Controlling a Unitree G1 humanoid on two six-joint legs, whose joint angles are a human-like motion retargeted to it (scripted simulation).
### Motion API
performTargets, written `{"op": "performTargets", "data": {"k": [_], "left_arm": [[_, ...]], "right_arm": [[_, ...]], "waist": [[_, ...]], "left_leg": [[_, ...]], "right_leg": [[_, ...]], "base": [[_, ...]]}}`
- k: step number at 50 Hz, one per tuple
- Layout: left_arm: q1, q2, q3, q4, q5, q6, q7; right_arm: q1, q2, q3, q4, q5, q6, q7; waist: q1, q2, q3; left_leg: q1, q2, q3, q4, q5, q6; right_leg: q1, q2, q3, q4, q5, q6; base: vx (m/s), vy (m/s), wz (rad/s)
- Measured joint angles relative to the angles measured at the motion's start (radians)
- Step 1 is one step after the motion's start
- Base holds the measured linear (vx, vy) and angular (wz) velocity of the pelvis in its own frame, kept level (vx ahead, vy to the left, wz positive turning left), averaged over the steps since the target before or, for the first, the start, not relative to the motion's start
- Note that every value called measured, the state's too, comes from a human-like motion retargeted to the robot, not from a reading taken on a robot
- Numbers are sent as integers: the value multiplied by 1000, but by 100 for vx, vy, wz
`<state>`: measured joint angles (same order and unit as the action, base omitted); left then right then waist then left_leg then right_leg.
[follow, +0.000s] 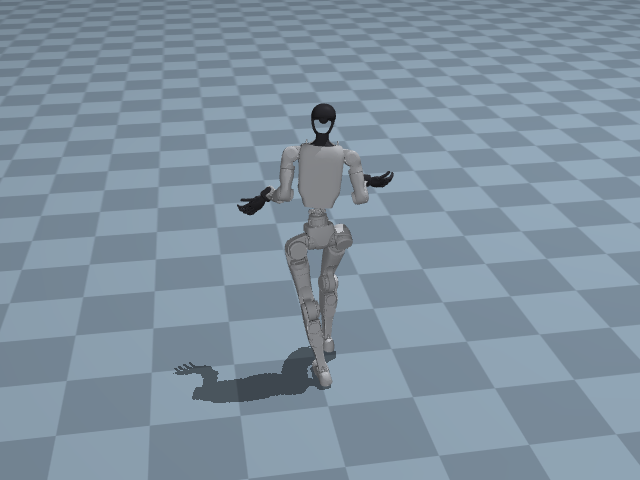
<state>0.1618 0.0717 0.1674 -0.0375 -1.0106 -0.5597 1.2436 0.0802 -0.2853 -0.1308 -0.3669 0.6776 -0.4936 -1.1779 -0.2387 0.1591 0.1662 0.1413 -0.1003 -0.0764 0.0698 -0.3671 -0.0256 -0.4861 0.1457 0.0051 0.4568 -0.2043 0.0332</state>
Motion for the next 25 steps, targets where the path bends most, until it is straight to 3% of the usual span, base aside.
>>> {"op": "performTargets", "data": {"k": [12, 25], "left_arm": [[-97, 120, -221, -11, -4, 44, -83], [-155, 70, -427, 82, -44, 81, -108]], "right_arm": [[-39, -27, 245, 437, 94, 151, 49], [-66, 13, 385, 651, 231, 216, 49]], "waist": [[1, -11, -28], [-35, 11, -55]], "left_leg": [[29, 9, -17, -10, -20, -16], [43, 36, -1, 9, 7, -55]], "right_leg": [[-29, 11, -23, 101, -127, -24], [-28, 57, -17, 141, -184, -37]], "base": [[14, -8, -2], [14, -7, -13]]}}
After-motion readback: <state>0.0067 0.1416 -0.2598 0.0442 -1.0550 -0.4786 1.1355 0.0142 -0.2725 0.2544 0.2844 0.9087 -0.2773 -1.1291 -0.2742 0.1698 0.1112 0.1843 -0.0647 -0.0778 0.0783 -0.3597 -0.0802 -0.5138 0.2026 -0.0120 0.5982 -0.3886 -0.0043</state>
